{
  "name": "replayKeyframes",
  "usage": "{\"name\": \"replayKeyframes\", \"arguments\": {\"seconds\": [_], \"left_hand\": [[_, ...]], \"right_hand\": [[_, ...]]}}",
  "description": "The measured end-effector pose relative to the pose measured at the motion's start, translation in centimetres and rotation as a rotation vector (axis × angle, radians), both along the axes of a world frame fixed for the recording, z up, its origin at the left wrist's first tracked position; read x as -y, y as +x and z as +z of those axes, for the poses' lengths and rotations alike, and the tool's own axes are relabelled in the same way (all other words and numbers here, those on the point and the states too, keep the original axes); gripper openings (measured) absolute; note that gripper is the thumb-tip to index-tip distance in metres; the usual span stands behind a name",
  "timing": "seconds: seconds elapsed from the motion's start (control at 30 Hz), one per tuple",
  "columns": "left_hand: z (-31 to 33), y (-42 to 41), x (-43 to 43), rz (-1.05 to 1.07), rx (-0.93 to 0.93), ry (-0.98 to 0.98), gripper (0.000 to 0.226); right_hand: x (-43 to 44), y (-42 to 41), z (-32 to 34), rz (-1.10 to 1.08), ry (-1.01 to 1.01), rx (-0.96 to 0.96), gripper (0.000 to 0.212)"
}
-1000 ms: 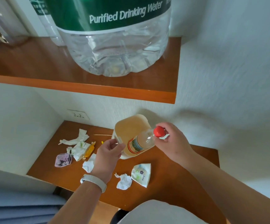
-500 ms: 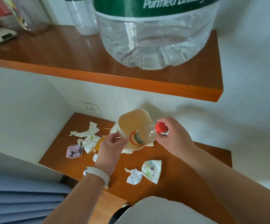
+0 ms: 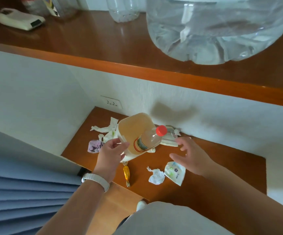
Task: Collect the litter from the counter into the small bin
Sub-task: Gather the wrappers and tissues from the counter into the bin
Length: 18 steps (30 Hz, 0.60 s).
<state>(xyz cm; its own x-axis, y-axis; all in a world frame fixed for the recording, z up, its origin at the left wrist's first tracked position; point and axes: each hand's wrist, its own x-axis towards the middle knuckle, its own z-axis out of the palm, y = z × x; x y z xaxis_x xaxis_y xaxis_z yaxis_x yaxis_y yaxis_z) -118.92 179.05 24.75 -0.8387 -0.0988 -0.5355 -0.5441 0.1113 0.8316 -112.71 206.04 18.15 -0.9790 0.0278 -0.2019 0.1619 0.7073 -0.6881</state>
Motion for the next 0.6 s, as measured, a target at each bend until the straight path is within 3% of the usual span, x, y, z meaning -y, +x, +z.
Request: {"name": "replayKeyframes", "arguments": {"seconds": [0.23, 0.37, 0.6], "left_hand": [[0.0, 0.6, 2.3, 0.001, 0.030, -0.069, 0.035], [-0.4, 0.8, 3.1, -0.021, 0.043, -0.088, 0.037], [-0.5, 0.6, 3.1, -0.037, 0.061, -0.066, 0.036]], "right_hand": [[1.1, 0.8, -7.5, 0.160, 0.355, 0.236, 0.066], [1.4, 1.1, -9.5, 0.189, 0.421, 0.318, 0.070], [1.8, 1.0, -10.5, 0.146, 0.443, 0.361, 0.059]]}}
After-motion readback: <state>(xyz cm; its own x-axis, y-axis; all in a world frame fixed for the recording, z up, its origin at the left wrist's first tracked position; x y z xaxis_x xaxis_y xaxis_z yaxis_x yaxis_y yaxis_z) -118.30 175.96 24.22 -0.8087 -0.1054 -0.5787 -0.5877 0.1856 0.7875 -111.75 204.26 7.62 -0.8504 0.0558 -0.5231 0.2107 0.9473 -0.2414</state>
